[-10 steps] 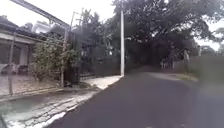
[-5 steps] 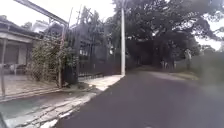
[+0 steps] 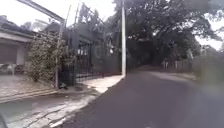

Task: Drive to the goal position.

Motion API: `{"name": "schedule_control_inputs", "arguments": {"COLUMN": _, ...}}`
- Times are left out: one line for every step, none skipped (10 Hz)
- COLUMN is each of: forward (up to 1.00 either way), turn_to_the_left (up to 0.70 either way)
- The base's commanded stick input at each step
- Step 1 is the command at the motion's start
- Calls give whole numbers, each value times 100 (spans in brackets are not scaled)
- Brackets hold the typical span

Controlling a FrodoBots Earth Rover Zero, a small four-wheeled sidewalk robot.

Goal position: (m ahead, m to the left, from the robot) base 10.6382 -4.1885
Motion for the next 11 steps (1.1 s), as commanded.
{"name": "schedule_control_inputs", "arguments": {"forward": 50, "turn_to_the_left": -50}}
{"name": "schedule_control_inputs", "arguments": {"forward": 50, "turn_to_the_left": -50}}
{"name": "schedule_control_inputs", "arguments": {"forward": 50, "turn_to_the_left": -50}}
{"name": "schedule_control_inputs", "arguments": {"forward": 50, "turn_to_the_left": -50}}
{"name": "schedule_control_inputs", "arguments": {"forward": 50, "turn_to_the_left": -50}}
{"name": "schedule_control_inputs", "arguments": {"forward": 50, "turn_to_the_left": -50}}
{"name": "schedule_control_inputs", "arguments": {"forward": 50, "turn_to_the_left": -50}}
{"name": "schedule_control_inputs", "arguments": {"forward": 50, "turn_to_the_left": -50}}
{"name": "schedule_control_inputs", "arguments": {"forward": 50, "turn_to_the_left": -50}}
{"name": "schedule_control_inputs", "arguments": {"forward": 50, "turn_to_the_left": -50}}
{"name": "schedule_control_inputs", "arguments": {"forward": 50, "turn_to_the_left": -50}}
